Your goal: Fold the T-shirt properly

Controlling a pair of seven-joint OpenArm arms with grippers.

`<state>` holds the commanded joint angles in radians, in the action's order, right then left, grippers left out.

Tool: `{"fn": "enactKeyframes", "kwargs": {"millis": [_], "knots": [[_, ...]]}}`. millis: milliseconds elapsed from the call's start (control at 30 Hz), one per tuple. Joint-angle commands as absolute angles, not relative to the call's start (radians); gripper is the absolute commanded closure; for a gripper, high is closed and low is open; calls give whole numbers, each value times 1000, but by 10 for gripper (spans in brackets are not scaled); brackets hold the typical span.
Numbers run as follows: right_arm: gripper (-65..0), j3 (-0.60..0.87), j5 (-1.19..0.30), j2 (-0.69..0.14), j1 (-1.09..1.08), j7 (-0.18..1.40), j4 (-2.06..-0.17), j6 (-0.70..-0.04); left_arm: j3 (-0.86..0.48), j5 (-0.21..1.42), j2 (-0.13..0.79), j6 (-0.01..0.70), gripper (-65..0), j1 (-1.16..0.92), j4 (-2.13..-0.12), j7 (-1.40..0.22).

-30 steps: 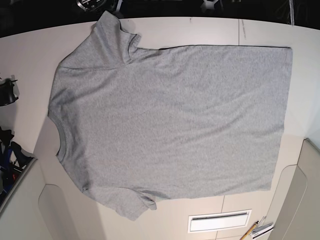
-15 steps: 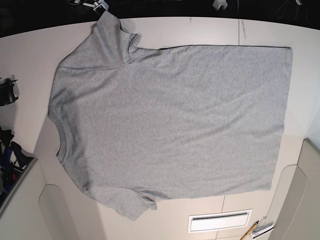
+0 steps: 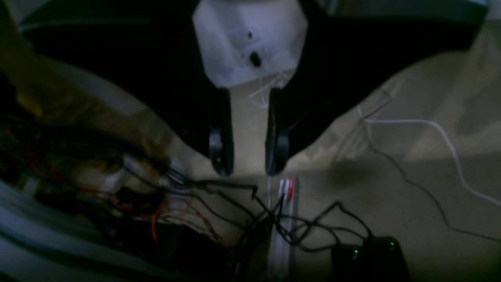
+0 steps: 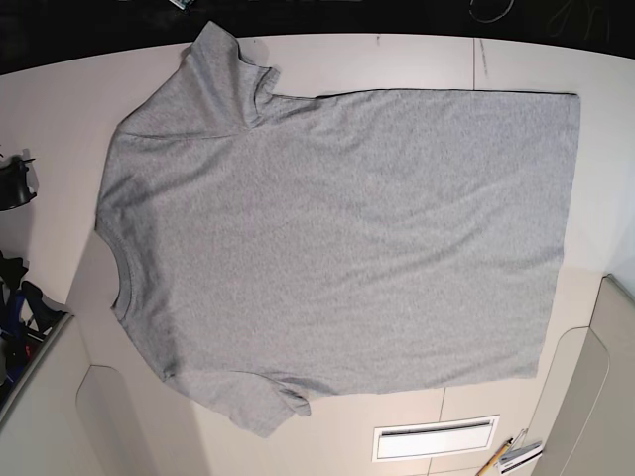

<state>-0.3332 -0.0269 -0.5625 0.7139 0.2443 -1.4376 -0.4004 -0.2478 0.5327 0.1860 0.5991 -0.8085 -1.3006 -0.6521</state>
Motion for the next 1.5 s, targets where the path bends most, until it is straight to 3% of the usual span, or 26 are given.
{"fn": "enactKeyframes", "kwargs": {"millis": [267,500,667,733,833,967,1033,1167,1333,1433,1500], "knots": [[-27,-327,-27,-643,855,278,-1619,-400,-347,584,195,599,-149,-935,-1460,-682],[-27,-170,-136,-643,923,297,-1722,-403,-477,611,220,599,-149,-1005,-1600,-682],[-25,-14,-309,-641,932,330,-1797,-552,-593,680,220,599,-151,-1031,-1712,-717],[-25,46,-415,-641,932,373,-1837,-585,-640,715,220,599,-190,-1034,-1741,-728],[-25,146,-535,-633,931,426,-1911,-584,-706,772,236,600,-318,-1033,-1763,-733],[-26,264,-604,-606,922,428,-1988,-584,-753,832,270,620,-334,-1033,-1777,-738],[-63,310,-632,-579,900,439,-1996,-584,-760,834,285,626,-334,-1030,-1779,-738],[-206,347,-700,-520,823,530,-1991,-569,-760,832,325,625,-334,-1010,-1779,-738],[-290,347,-706,-455,756,580,-1941,-535,-760,831,371,625,-422,-966,-1779,-739],[-357,347,-727,-442,737,588,-1884,-535,-760,831,394,614,-422,-946,-1779,-741],[-364,347,-727,-435,738,591,-1852,-535,-760,831,403,614,-422,-938,-1779,-741]]}}
